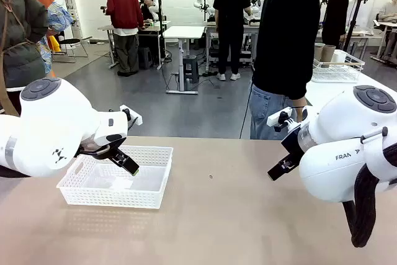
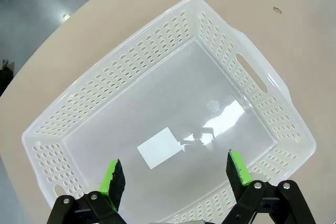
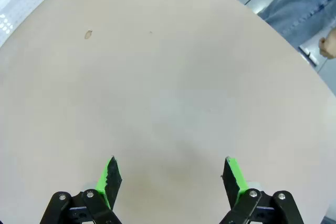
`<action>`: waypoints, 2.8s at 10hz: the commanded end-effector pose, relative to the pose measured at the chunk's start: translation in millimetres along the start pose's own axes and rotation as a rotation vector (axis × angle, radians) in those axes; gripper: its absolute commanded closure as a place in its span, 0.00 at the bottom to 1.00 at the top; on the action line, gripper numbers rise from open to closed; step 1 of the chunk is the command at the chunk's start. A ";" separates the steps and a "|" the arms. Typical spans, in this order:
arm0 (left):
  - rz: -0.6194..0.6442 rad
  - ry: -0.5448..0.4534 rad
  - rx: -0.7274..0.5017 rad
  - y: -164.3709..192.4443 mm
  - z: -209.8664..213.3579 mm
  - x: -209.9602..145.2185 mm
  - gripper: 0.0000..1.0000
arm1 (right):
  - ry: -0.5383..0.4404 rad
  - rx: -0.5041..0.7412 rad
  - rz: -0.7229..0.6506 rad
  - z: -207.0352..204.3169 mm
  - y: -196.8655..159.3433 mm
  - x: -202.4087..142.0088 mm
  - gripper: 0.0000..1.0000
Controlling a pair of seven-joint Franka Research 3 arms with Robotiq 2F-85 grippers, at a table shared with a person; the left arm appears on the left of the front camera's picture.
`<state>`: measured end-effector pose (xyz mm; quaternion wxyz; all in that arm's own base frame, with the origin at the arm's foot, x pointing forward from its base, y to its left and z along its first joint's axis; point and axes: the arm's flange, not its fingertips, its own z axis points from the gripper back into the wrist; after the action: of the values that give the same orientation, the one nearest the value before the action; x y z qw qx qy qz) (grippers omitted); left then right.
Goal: Clean and organize the cups into the basket.
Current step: Pick up the Organizing basket and move it to the center of the table, then pick up the Reusable plastic cup from the right side of the table and place it inside the Organizing basket.
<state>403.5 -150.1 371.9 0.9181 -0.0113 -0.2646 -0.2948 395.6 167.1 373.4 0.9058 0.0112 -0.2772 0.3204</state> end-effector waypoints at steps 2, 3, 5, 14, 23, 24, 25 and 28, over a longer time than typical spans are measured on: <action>0.000 0.000 0.000 -0.1 0.0 0.0 0.00 | 0.000 0.000 0.000 0.0 0.0 0.0 0.00; 0.000 0.000 0.000 -0.1 0.0 0.0 0.00 | 0.000 0.000 0.000 0.0 0.0 0.0 0.00; 0.000 0.000 0.000 -0.1 0.0 0.0 0.00 | 0.000 0.000 0.000 0.0 0.0 0.0 0.00; 0.000 0.000 0.000 -0.1 0.0 0.0 0.00 | 0.000 0.000 0.000 0.0 0.0 0.0 0.00; -0.104 0.205 -0.120 -21.0 152.6 -76.7 0.00 | 0.221 -0.026 -0.021 160.2 79.4 -105.3 0.00; -0.115 0.231 -0.136 -26.5 157.4 -93.3 0.00 | 0.215 -0.014 0.030 175.7 102.9 -121.6 0.00; -0.127 0.182 -0.006 -23.4 146.7 -90.8 0.00 | 0.162 -0.055 0.058 180.1 108.4 -121.1 0.00; -0.086 0.211 -0.119 -20.2 162.8 -22.5 0.00 | 0.232 -0.046 0.004 162.4 61.0 -10.3 0.00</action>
<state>294.9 -119.6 501.3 0.9255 -0.0142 -0.1439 -0.3501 254.1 178.0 506.9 0.9298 -0.0488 -0.1788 0.3180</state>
